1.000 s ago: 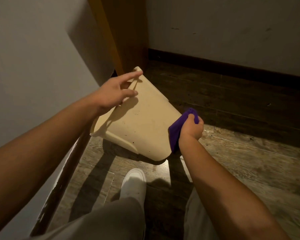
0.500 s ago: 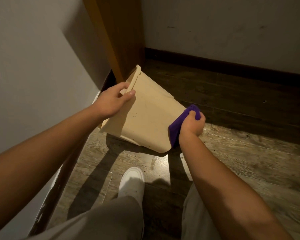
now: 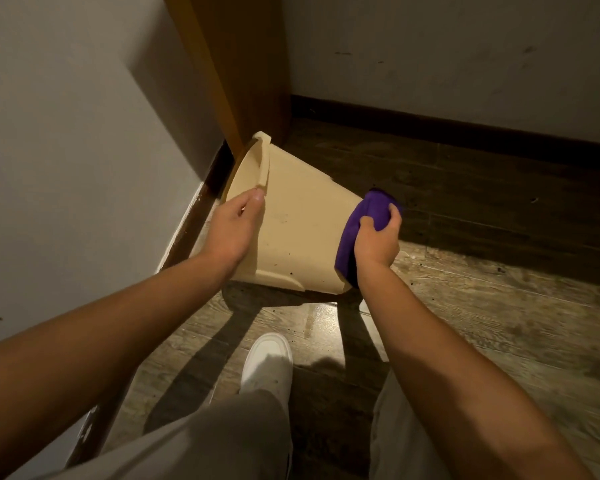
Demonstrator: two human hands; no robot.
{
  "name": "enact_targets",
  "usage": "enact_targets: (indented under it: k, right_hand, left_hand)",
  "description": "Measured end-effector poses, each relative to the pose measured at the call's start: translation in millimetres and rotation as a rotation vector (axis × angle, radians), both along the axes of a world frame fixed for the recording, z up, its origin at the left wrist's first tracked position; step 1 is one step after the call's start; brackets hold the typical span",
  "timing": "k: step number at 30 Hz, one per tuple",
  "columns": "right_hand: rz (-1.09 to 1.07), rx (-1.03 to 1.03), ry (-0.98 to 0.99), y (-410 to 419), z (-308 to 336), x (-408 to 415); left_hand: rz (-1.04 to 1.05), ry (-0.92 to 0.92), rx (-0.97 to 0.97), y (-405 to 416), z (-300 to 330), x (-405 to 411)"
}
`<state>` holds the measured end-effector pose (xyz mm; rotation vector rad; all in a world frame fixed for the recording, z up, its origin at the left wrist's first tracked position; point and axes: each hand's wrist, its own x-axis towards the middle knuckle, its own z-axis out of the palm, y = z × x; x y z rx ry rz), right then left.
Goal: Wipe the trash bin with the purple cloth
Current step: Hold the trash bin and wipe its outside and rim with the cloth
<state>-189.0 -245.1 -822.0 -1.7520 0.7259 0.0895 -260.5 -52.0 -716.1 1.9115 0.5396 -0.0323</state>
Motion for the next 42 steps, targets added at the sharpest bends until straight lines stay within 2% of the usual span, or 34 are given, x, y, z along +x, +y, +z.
enact_targets:
  k: [3, 6, 8, 12, 14, 17, 20, 23, 28, 38, 40, 42]
  right_hand:
    - [0.054, -0.035, -0.061, 8, 10, -7]
    - [0.242, -0.043, -0.258, 31, 27, -21]
    - [0.382, 0.024, -0.346, 51, 41, -36]
    - [0.513, 0.109, -0.485, 87, 64, -51]
    - [0.523, 0.014, -0.497, 93, 63, -47]
    - [0.595, -0.295, -0.493, 91, 43, -49]
    - [0.536, -0.392, -0.440, 92, 24, -44]
    - [0.486, -0.451, -0.340, 83, 6, -28]
    - [0.361, -0.442, -0.116, 37, -27, -6]
    - [0.019, -0.250, 0.212, -21, -40, -11]
    - [-0.044, -0.246, 0.104, -22, -24, -6]
    - [-0.018, -0.248, -0.153, -15, 4, 4]
  left_hand:
    - [-0.060, -0.063, 0.040, -2, -2, 1]
    - [-0.083, -0.078, 0.083, -5, -3, 11]
    - [-0.088, -0.077, 0.081, -7, -3, 18]
    - [-0.045, -0.059, -0.056, -8, -3, 28]
    - [0.008, -0.074, -0.093, -7, -4, 26]
    - [0.013, -0.162, 0.025, -7, -11, 23]
    - [0.020, -0.192, 0.205, -2, -15, 25]
    - [0.076, -0.122, 0.296, 9, -18, 26]
    - [0.110, -0.137, 0.293, 15, -22, 18]
    - [-0.045, -0.125, 0.160, 12, -9, 32]
    - [-0.067, -0.121, 0.141, 14, -6, 31]
    - [-0.088, -0.142, 0.168, 14, -4, 30]
